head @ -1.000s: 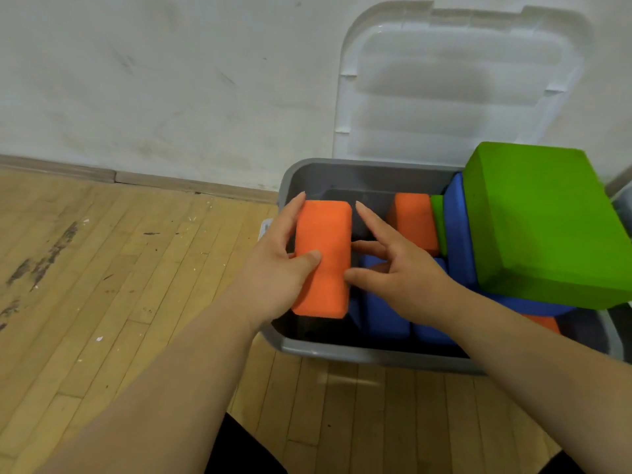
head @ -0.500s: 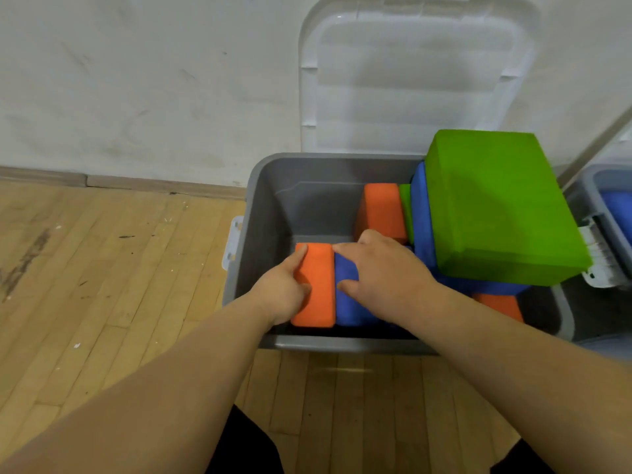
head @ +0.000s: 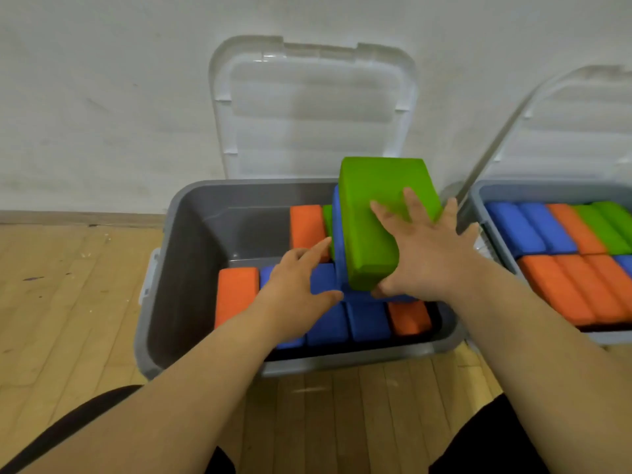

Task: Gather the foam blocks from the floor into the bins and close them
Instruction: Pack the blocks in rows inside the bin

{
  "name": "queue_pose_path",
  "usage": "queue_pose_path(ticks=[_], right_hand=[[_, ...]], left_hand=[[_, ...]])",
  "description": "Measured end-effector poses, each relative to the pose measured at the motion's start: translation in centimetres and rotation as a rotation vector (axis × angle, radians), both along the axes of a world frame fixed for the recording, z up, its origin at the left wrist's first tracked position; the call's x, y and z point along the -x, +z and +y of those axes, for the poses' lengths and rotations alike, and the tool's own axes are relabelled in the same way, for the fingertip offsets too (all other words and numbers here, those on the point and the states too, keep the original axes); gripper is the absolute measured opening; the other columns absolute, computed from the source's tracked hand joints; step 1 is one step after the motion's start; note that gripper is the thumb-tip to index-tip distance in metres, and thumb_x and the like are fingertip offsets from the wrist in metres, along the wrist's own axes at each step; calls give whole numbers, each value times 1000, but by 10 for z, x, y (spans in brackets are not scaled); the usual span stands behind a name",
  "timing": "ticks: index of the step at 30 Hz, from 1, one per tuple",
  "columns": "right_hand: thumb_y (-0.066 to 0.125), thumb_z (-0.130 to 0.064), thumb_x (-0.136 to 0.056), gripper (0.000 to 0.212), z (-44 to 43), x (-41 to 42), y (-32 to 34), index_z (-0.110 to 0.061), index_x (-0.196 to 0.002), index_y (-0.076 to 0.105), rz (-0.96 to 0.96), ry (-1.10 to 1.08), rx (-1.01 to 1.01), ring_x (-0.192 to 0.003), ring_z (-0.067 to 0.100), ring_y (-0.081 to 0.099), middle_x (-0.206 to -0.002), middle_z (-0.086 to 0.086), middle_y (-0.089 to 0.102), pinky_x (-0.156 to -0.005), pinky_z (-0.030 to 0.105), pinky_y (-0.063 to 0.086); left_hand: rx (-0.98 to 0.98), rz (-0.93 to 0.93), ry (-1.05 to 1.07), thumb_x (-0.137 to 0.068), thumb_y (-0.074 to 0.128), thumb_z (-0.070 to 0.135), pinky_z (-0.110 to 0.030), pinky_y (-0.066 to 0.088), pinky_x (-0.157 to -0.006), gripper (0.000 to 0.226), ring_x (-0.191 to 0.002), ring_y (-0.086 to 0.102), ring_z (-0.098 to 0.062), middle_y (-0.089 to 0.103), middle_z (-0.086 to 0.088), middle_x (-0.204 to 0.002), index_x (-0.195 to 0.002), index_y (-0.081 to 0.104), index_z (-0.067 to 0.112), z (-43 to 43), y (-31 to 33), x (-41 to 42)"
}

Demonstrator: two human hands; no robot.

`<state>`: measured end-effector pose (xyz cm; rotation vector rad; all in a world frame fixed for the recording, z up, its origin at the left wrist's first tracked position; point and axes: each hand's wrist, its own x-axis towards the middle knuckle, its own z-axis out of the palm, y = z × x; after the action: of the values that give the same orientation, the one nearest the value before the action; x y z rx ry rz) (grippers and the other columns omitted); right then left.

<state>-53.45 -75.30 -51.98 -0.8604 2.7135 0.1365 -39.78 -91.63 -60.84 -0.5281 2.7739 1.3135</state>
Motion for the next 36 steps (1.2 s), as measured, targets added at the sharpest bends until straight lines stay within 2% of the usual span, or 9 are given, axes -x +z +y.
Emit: queue_pose_path(ticks=[3, 6, 11, 14, 19, 22, 27, 31, 36], right_hand=[[87, -63, -57, 147, 13, 7, -1, -53, -152, -25, -69, 6, 83, -155, 41, -4, -169, 4, -20, -121, 64, 13], [90, -56, -61, 144, 19, 7, 1, -46, -159, -15, -71, 30, 241, -155, 36, 9, -171, 7, -7, -121, 49, 18], [88, -70, -49, 140, 7, 3, -7, -59, -155, -3, -150, 5, 786, -153, 13, 23, -168, -13, 13, -122, 42, 31], [98, -35, -62, 137, -13, -7, -10, -58, -154, -1, -432, 21, 1019, -122, -20, 49, -135, -48, 40, -102, 21, 51], [86, -14, -80, 122, -45, -18, -17, -67, -148, 1, -618, 180, 1035, -113, -22, 53, -117, -62, 44, -101, 42, 56], [78, -12, -89, 106, -59, -28, -20, -55, -157, 8, -634, 176, 1114, -118, -8, 61, -131, -32, 62, -95, 31, 58], [71, -30, -96, 80, -77, -33, -24, -55, -155, 23, -468, -13, 1175, -93, -6, 69, -108, -19, 71, -75, 16, 57], [64, -30, -99, 64, -92, -32, -38, -48, -154, 36, -481, -44, 1118, -99, -1, 68, -115, -15, 72, -89, 33, 60], [52, -24, -98, 55, -95, -12, -42, -42, -150, 47, -469, 5, 959, -106, 10, 65, -122, -15, 71, -96, 33, 52]], left_hand=[[-19, -4, -60, -75, 68, 59, -39, 26, -124, 100, -148, 31, -26, 28, -5, -159, -160, 16, 49, 13, -6, 12], [-144, 50, -27, -77, 76, 48, -35, 25, -125, 99, -148, 31, -18, 25, -2, -162, -156, 16, 56, 17, 2, 15], [-494, 346, 46, -90, 74, 12, -32, 47, -108, 81, -129, 59, -7, 62, 18, -139, -147, 35, 53, 1, 44, 8], [-578, 431, 97, -95, 56, -14, -19, 53, -91, 76, -116, 66, -3, 70, 22, -126, -146, 37, 40, -12, 67, -7], [-492, 571, 259, -91, 63, 8, -18, 53, -90, 78, -119, 64, -1, 64, 22, -135, -148, 26, 46, -33, 80, -34], [-492, 575, 297, -92, 69, 15, -29, 57, -90, 83, -121, 65, -9, 53, 5, -149, -147, 22, 55, -42, 81, -41], [-364, 445, 235, -99, 64, 6, -43, 50, -110, 79, -133, 57, -10, 50, 32, -145, -148, 29, 57, -52, 63, -42], [-281, 331, 223, -87, 74, 24, -45, 46, -113, 86, -137, 52, -13, 48, 13, -155, -156, 31, 49, -59, 46, -30], [-150, 230, 260, -76, 73, 47, -41, 45, -113, 95, -134, 53, -9, 47, 12, -154, -156, 21, 55, -72, 32, -8]])
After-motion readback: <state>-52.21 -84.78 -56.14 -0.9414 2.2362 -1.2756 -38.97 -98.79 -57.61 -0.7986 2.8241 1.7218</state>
